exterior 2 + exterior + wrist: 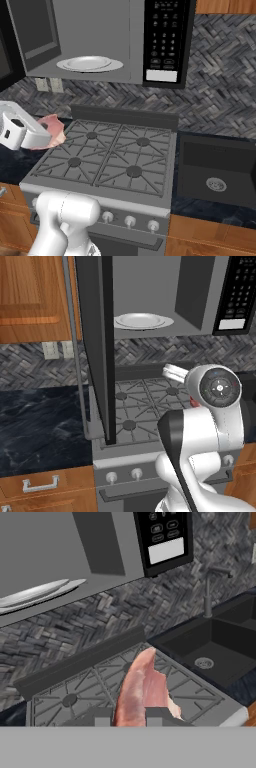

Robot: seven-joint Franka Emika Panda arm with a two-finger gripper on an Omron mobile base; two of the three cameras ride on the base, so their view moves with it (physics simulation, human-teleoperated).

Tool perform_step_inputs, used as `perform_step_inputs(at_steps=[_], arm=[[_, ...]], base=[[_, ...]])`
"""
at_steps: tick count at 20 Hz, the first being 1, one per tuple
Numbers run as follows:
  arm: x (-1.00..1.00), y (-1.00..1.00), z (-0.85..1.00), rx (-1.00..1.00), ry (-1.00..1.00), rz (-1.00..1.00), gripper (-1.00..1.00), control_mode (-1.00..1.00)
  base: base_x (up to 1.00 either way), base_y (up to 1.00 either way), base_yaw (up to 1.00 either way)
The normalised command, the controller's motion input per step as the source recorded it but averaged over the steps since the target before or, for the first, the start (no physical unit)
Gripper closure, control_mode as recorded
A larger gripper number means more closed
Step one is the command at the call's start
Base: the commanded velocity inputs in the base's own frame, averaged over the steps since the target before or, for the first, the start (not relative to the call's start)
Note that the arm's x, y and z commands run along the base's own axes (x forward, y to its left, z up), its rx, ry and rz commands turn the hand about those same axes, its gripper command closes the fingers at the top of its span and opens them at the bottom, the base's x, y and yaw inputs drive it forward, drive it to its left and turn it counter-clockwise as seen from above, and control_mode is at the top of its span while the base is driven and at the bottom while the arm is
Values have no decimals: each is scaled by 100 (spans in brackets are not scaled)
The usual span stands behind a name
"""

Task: Transport the steak from the fridge to the microwave and turn on the microwave.

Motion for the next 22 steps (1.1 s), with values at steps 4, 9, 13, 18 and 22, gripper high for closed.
perform_step_inputs(at_steps=[4, 9, 13, 18, 22], arm=[[-9, 0, 19, 2, -5, 15, 100, -100], [-3, 0, 31, 3, 2, 17, 100, -100], [0, -2, 35, -4, 18, 15, 100, -100], [0, 0, 35, -11, 4, 17, 100, -100], [0, 0, 41, -14, 0, 11, 100, -100]], base=[[0, 0, 0], [0, 0, 0], [0, 0, 0], [0, 0, 0], [0, 0, 0]])
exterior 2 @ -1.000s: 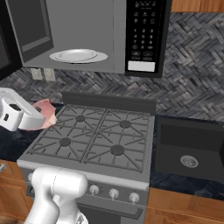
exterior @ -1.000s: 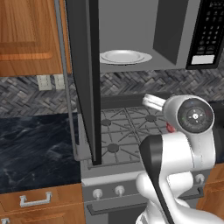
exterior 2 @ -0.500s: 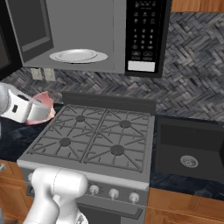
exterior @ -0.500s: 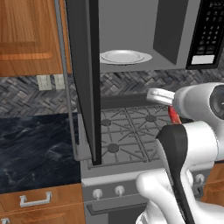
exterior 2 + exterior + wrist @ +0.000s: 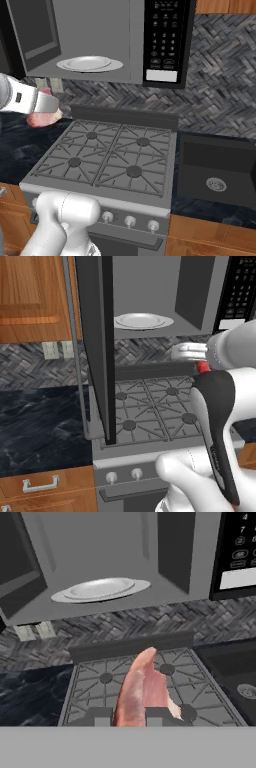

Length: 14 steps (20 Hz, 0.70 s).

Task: Transport the steak from the fridge to the microwave and turn on the microwave.

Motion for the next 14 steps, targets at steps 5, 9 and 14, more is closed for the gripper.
perform_step_inputs(at_steps=[5, 9, 14], arm=[[2, 0, 33, -14, 0, 16, 100, -100], [12, -2, 8, -13, -2, 23, 100, -100], [30, -2, 6, -3, -2, 29, 100, -100]], base=[[0, 0, 0], [0, 0, 0], [0, 0, 0]])
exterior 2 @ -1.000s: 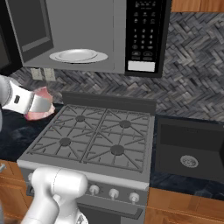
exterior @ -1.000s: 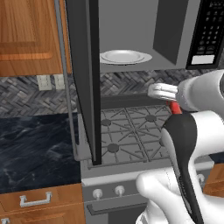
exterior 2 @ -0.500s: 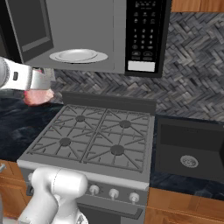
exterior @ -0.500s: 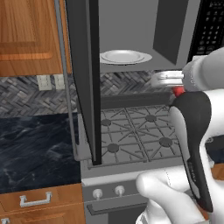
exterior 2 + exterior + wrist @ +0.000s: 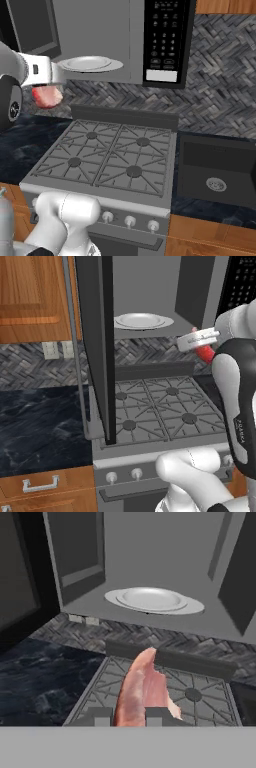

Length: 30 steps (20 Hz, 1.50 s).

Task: Transport the steak from the fridge to the microwave and turn on the microwave.

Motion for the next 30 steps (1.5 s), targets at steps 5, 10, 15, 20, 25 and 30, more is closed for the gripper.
perform_step_inputs(at_steps=[5, 10, 15, 20, 25, 30], arm=[[35, 0, 11, -3, 0, 23, 100, -100], [39, 1, 16, -4, 0, 18, 100, -100], [36, 11, 10, -8, 0, 10, 100, -100], [36, 14, 1, -8, 0, 3, 100, -100], [37, 13, -4, -6, -10, 4, 100, -100], [44, 1, 0, -6, -12, 7, 100, -100]], base=[[0, 0, 0], [0, 0, 0], [0, 0, 0], [0, 0, 0], [0, 0, 0], [0, 0, 0]])
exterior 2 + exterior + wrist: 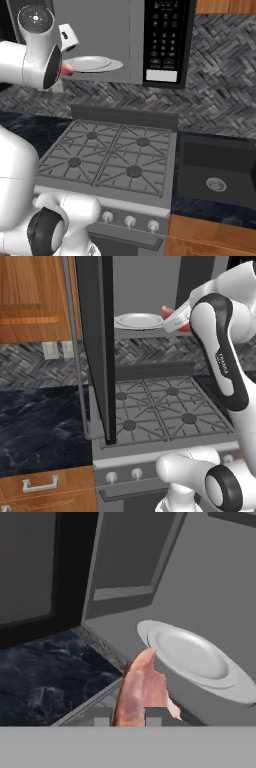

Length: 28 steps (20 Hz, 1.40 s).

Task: Transport the steak from the fridge to the microwave and turn on the microwave.

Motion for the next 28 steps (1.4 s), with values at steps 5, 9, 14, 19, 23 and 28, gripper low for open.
perform_step_inputs(at_steps=[5, 9, 14, 19, 23, 28], arm=[[52, 0, 2, -1, -1, 5, 100, -100], [50, 1, 0, 0, 0, 4, 100, -100], [52, 8, 0, 0, 5, 0, 100, -100], [54, 3, 0, 0, 1, 0, 100, -100], [56, 0, -2, 0, 1, 0, 100, -100], [54, 0, -5, 0, 0, 1, 100, -100]], base=[[0, 0, 0], [0, 0, 0], [0, 0, 0], [0, 0, 0], [0, 0, 0], [0, 0, 0]])
